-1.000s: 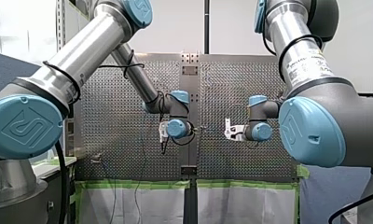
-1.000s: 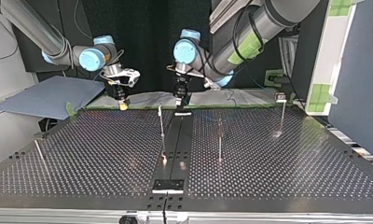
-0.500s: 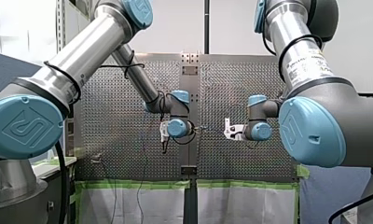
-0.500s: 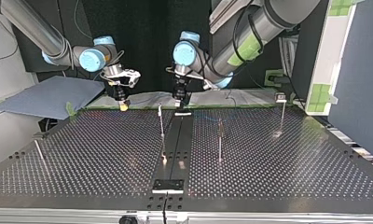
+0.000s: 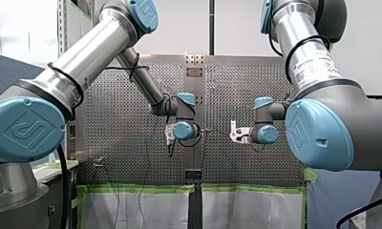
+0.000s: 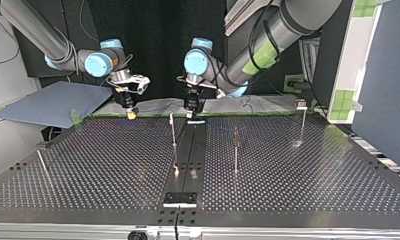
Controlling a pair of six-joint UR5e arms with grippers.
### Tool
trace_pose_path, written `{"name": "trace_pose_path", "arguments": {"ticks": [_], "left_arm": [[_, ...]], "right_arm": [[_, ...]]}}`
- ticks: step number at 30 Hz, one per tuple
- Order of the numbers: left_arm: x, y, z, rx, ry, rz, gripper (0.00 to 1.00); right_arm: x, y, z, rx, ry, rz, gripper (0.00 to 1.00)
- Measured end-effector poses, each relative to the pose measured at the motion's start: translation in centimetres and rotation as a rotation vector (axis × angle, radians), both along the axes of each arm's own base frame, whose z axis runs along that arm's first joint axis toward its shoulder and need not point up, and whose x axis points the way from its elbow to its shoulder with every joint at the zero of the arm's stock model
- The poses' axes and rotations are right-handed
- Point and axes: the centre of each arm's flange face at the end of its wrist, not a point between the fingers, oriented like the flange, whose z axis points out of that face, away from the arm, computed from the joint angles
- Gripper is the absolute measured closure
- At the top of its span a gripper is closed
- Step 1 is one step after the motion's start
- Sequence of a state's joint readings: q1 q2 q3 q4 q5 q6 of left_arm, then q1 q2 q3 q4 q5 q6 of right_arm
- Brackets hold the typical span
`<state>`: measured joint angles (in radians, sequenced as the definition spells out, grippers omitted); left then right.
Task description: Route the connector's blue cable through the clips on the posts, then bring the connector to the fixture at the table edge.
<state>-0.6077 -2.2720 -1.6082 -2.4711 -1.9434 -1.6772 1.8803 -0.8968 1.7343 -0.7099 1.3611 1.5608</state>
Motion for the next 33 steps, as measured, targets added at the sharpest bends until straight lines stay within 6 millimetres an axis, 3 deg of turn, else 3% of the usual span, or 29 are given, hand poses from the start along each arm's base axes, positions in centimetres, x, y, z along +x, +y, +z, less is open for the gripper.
{"name": "trace_pose_path", "arguments": {"ticks": [33], "left_arm": [[0.07, 0.2, -0.62, 0.013, 0.01, 0.007, 0.99]], "right_arm": [[-0.05, -0.38, -0.28, -0.001, 0.0, -0.013, 1.0]]}}
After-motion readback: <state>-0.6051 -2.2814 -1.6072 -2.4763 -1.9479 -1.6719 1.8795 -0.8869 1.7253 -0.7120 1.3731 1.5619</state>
